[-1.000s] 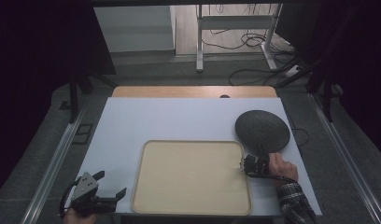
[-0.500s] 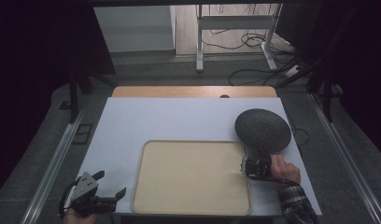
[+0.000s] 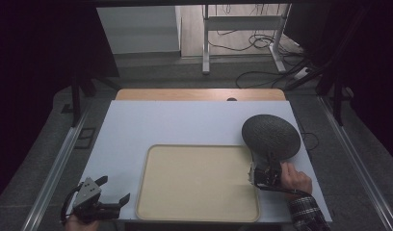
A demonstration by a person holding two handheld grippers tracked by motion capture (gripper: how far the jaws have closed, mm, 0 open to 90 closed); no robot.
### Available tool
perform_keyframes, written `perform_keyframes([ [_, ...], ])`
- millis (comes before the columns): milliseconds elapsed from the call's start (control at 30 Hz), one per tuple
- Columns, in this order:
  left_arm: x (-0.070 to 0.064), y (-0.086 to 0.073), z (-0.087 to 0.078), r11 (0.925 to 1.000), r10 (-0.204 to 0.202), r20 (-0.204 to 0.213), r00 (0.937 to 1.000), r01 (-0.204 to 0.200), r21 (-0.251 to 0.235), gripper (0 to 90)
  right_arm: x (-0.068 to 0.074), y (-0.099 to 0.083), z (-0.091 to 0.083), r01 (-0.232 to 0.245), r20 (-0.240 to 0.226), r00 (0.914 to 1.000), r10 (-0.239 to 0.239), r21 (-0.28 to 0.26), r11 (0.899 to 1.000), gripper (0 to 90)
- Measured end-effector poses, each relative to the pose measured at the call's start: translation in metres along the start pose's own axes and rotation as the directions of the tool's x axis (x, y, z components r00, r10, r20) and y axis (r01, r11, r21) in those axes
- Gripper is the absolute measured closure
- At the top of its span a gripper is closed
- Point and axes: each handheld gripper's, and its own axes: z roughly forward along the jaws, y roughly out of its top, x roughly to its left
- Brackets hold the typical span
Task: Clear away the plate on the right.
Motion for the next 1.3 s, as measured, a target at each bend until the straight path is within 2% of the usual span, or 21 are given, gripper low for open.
perform_keyframes([
  [233,0.000,0.000,0.000,1.0000,0.000,0.000,1.0000,0.000,-0.001,0.1,-0.001,0.001,-0.010,-0.004,0.010,0.9999,0.004,-0.029,1.000,83.5],
  [267,0.000,0.000,0.000,1.0000,0.000,0.000,1.0000,0.000,-0.001,0.1,-0.003,0.000,-0.012,-0.002,-0.048,0.9989,-0.001,-0.060,0.998,83.3],
  [333,0.000,0.000,0.000,1.0000,0.000,-0.001,1.0000,0.000,-0.001,0.1,-0.002,0.000,-0.012,0.003,-0.041,0.9991,-0.006,-0.070,0.998,83.2],
  [367,0.000,0.000,0.000,1.0000,0.000,-0.001,1.0000,0.000,-0.002,0.1,0.000,0.000,-0.014,-0.021,-0.043,0.9989,0.018,-0.077,0.997,83.2],
  [400,0.000,0.000,0.000,1.0000,0.001,-0.001,1.0000,-0.001,-0.001,0.1,-0.002,0.001,-0.018,0.011,-0.045,0.9989,-0.014,-0.059,0.998,83.1],
  [500,0.000,0.000,0.000,1.0000,0.002,-0.001,1.0000,-0.002,-0.001,0.1,0.001,0.001,-0.020,-0.012,-0.035,0.9993,0.009,-0.101,0.995,82.8],
  [533,0.000,0.000,0.000,1.0000,0.002,-0.001,1.0000,-0.002,-0.001,0.1,-0.001,0.003,-0.027,0.018,-0.042,0.9989,-0.021,-0.069,0.997,82.8],
  [567,0.000,0.000,0.001,1.0000,0.002,-0.001,1.0000,-0.002,0.000,0.1,0.001,0.004,-0.030,0.029,0.014,0.9995,-0.028,-0.050,0.998,82.8],
  [600,0.000,0.000,0.001,1.0000,0.002,-0.001,1.0000,-0.002,0.000,0.1,0.001,0.003,-0.028,0.011,-0.040,0.9991,-0.015,-0.101,0.995,82.8],
  [667,0.000,0.000,0.001,1.0000,0.002,-0.001,1.0000,-0.002,0.000,0.1,0.002,0.004,-0.029,0.001,-0.039,0.9992,-0.006,-0.112,0.994,82.8],
  [700,0.000,0.000,0.001,1.0000,0.002,-0.001,1.0000,-0.002,0.000,0.1,0.000,0.005,-0.034,0.027,-0.034,0.9990,-0.030,-0.082,0.996,82.8],
  [733,0.000,0.000,0.001,1.0000,0.002,-0.001,1.0000,-0.002,0.000,0.1,0.002,0.005,-0.033,0.016,-0.035,0.9992,-0.020,-0.117,0.993,82.8],
  [767,0.000,0.000,0.001,1.0000,0.002,-0.001,1.0000,-0.002,-0.001,0.1,0.001,0.007,-0.039,0.024,-0.042,0.9987,-0.029,-0.105,0.994,82.8],
  [1000,0.000,0.001,0.000,1.0000,0.002,-0.001,1.0000,-0.002,-0.001,0.1,0.004,0.011,-0.045,0.019,-0.039,0.9989,-0.025,-0.155,0.988,82.5],
  [1033,0.000,0.001,0.000,1.0000,0.002,-0.001,1.0000,-0.002,-0.001,0.1,0.003,0.013,-0.051,0.037,-0.027,0.9988,-0.041,-0.115,0.993,82.5],
  [1067,0.000,0.001,0.000,1.0000,0.002,-0.001,1.0000,-0.002,-0.002,0.1,0.005,0.013,-0.051,0.032,-0.006,0.9994,-0.033,-0.132,0.991,82.5],
  [1100,0.000,0.001,0.000,1.0000,0.002,-0.001,1.0000,-0.002,-0.002,0.1,0.005,0.013,-0.051,0.024,-0.040,0.9987,-0.031,-0.162,0.986,82.3],
  [1200,0.000,0.001,0.000,1.0000,0.002,-0.002,1.0000,-0.002,-0.002,0.1,0.006,0.015,-0.055,0.018,-0.038,0.9990,-0.025,-0.171,0.985,82.2],
  [1233,0.000,0.001,0.000,1.0000,0.003,-0.002,1.0000,-0.003,-0.003,0.1,0.005,0.016,-0.059,0.036,-0.030,0.9988,-0.040,-0.136,0.990,82.2],
  [1267,0.000,0.001,0.000,1.0000,0.003,-0.002,1.0000,-0.003,-0.003,0.1,0.006,0.016,-0.058,0.021,-0.035,0.9990,-0.027,-0.178,0.984,82.2],
  [1300,0.000,0.001,0.000,1.0000,0.003,-0.002,1.0000,-0.003,-0.003,0.1,0.005,0.017,-0.061,0.032,-0.042,0.9983,-0.040,-0.159,0.987,82.2],
])
